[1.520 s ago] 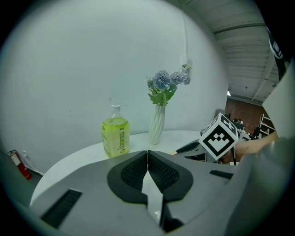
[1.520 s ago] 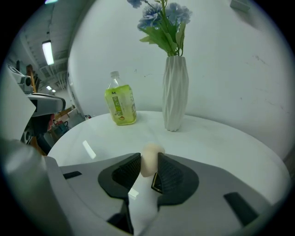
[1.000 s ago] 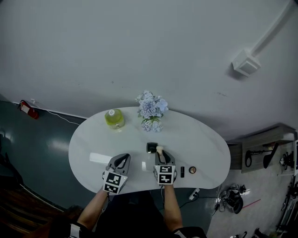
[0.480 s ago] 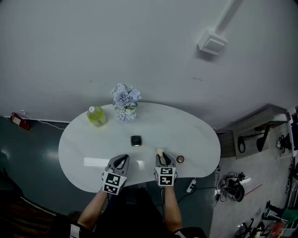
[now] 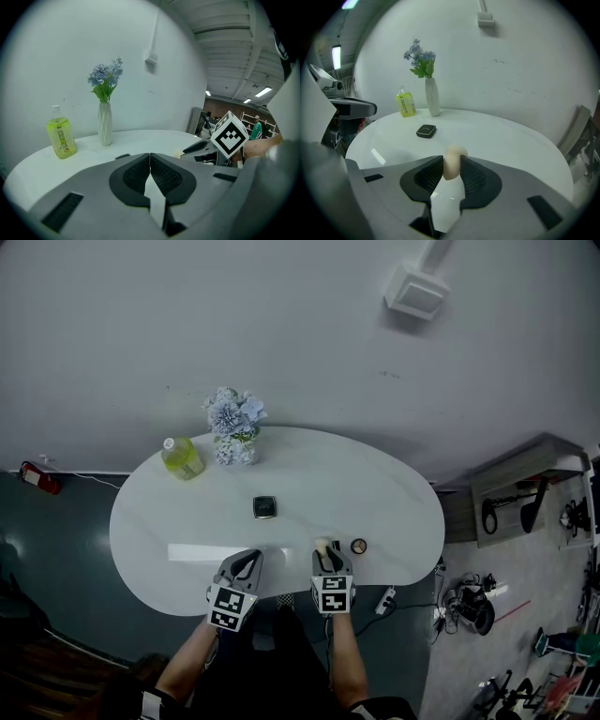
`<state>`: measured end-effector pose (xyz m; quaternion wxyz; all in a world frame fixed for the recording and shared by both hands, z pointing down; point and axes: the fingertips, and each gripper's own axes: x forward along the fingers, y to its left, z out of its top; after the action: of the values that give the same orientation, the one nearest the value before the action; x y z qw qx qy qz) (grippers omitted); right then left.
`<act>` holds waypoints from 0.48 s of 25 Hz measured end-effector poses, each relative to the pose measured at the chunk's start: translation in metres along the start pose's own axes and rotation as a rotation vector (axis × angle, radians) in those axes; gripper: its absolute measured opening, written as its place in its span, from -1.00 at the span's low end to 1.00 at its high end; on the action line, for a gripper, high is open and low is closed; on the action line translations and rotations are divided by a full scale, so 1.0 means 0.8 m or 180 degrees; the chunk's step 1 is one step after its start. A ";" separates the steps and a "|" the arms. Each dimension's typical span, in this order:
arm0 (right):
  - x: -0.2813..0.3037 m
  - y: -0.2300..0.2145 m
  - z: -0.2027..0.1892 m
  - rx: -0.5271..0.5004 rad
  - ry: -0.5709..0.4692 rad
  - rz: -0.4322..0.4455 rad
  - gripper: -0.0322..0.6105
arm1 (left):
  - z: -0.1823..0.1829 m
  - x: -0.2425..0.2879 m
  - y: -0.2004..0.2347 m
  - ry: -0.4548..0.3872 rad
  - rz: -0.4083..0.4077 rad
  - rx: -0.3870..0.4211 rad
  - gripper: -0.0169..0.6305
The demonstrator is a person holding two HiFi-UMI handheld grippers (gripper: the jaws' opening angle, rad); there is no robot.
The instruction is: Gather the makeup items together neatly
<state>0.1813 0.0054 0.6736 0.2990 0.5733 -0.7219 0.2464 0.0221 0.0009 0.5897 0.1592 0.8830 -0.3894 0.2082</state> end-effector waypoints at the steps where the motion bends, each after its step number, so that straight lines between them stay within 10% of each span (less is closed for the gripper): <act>1: 0.003 0.000 -0.004 -0.0011 0.0017 0.0021 -0.49 | -0.004 0.001 -0.001 0.0014 0.0008 -0.0012 -0.89; 12: 0.038 0.010 -0.043 -0.0110 0.0212 0.0218 -0.49 | -0.036 0.011 -0.001 0.0160 0.0103 -0.0093 -0.89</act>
<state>0.1739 0.0104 0.7196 0.3242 0.5345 -0.7349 0.2629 0.0211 0.0082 0.6189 0.1784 0.8687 -0.4026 0.2271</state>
